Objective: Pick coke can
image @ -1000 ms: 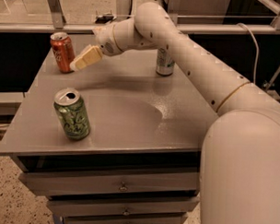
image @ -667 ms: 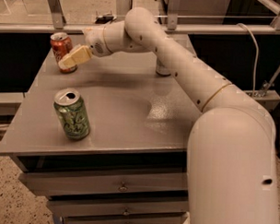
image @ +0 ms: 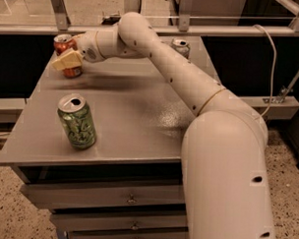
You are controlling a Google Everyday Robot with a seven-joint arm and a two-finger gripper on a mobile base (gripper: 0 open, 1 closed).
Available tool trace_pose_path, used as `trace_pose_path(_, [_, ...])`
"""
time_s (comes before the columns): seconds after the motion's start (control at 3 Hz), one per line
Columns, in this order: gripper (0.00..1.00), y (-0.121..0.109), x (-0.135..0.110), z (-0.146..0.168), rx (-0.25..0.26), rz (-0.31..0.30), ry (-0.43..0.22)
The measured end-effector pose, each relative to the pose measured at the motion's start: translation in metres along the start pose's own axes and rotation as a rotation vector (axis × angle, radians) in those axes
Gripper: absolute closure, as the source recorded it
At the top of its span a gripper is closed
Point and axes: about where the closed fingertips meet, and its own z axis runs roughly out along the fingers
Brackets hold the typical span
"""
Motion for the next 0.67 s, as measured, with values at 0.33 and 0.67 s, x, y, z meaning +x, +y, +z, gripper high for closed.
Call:
trace_pose_path(0.33, [0.46, -0.002, 0.001, 0.003, 0.004, 0.002, -0.005])
trace_pose_path(0.67, [0.7, -0.007, 0.003, -0.009, 0.013, 0.019, -0.011])
